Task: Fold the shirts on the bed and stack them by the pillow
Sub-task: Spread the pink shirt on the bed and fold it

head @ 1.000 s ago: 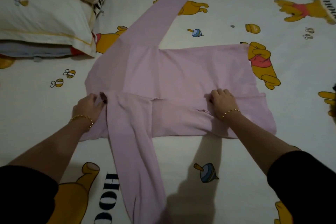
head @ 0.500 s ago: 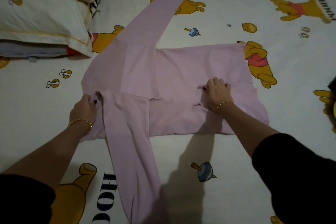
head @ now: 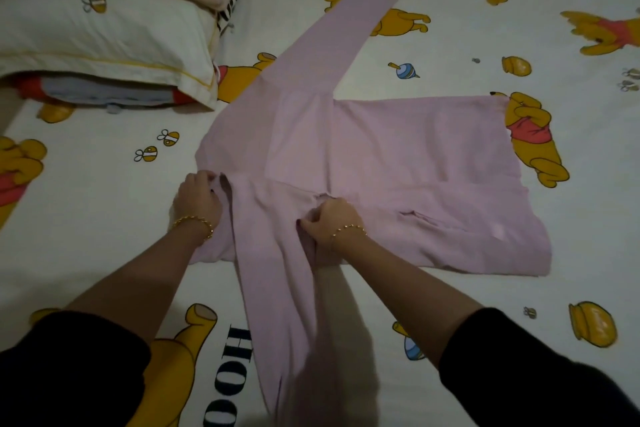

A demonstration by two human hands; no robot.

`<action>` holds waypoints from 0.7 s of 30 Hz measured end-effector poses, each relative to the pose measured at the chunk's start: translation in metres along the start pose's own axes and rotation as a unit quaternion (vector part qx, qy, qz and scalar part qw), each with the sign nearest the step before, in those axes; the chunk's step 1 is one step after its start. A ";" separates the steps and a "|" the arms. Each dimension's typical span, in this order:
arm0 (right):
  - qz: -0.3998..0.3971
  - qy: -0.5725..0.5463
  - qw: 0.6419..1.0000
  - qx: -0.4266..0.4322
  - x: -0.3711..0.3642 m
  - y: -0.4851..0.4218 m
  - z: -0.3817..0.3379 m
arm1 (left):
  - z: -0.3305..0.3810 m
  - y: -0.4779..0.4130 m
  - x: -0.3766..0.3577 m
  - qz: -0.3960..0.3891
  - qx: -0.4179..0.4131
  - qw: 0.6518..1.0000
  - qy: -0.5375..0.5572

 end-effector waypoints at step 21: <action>-0.406 -0.531 0.741 -0.064 -0.002 0.061 0.034 | 0.100 0.014 -0.075 -0.158 -0.174 0.971 0.030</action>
Point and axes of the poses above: each hand's wrist, its own y-axis away from the middle knuckle, its own x-axis out of the back of the hand, z = x × y, the point moved 8 cm from there along -y, towards the middle knuckle, and after that the axes turned 12 degrees about y, right-handed, at the moved point
